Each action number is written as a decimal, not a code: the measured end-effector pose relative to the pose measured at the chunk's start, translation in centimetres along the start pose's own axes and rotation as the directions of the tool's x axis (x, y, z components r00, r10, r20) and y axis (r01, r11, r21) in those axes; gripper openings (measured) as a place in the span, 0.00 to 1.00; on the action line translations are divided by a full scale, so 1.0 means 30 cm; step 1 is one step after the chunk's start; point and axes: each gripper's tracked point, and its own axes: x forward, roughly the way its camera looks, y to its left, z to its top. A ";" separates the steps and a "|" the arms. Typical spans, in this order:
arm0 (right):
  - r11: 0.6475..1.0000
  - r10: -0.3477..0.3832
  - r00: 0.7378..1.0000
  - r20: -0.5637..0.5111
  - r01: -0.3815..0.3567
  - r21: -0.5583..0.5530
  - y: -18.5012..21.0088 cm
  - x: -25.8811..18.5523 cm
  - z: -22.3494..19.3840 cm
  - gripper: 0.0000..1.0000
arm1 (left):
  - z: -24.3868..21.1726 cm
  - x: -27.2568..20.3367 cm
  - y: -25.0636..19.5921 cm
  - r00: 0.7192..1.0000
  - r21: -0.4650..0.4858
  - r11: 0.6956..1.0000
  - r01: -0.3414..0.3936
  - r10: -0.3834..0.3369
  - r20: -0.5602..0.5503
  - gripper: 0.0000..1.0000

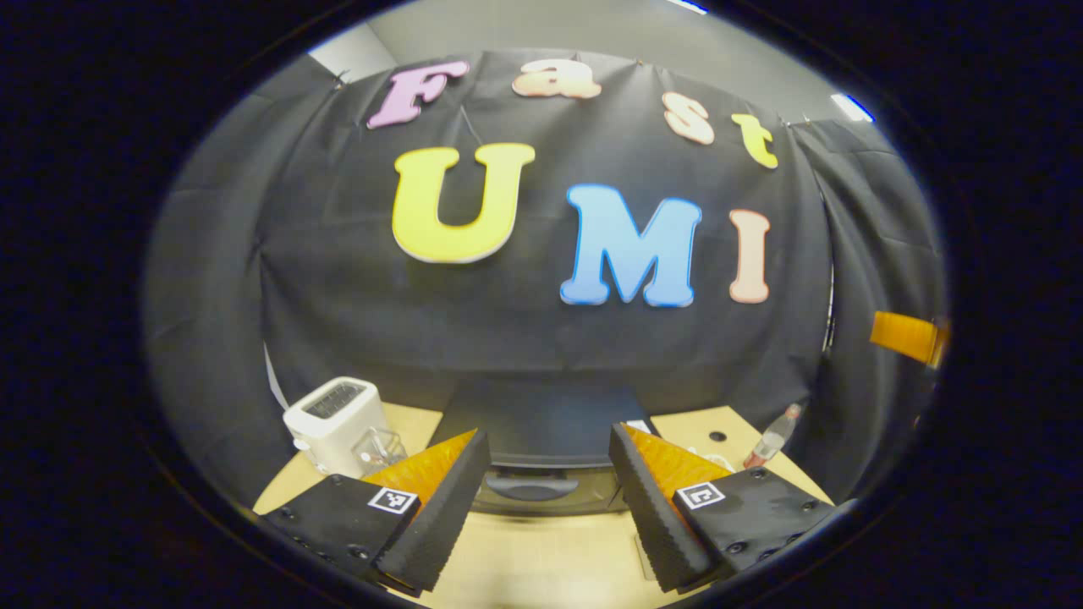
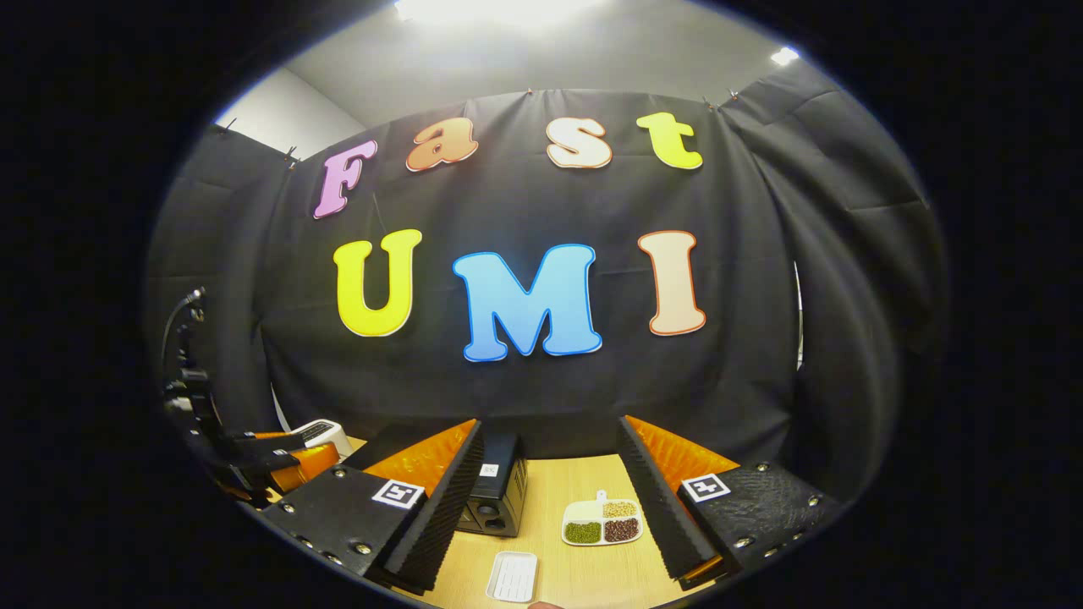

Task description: Open the electric oven with the left hand, put the food in, and close the electric oven.

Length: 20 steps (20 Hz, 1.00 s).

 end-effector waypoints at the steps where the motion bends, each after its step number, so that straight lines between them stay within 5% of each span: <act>1: 1.000 0.011 1.000 0.009 -0.011 0.003 0.001 -0.007 0.025 0.95 | 0.083 -0.037 -0.022 0.998 0.002 1.000 -0.010 0.010 0.055 1.00; 9: 0.997 0.067 0.991 0.119 -0.070 0.020 0.001 -0.088 0.227 0.95 | 0.436 -0.312 -0.163 0.967 0.037 0.998 -0.043 0.033 0.253 0.99; 20: 1.000 0.007 0.988 0.154 -0.010 0.020 0.064 -0.261 0.282 0.95 | 0.398 -0.425 -0.144 0.971 0.031 0.999 0.028 -0.035 0.237 1.00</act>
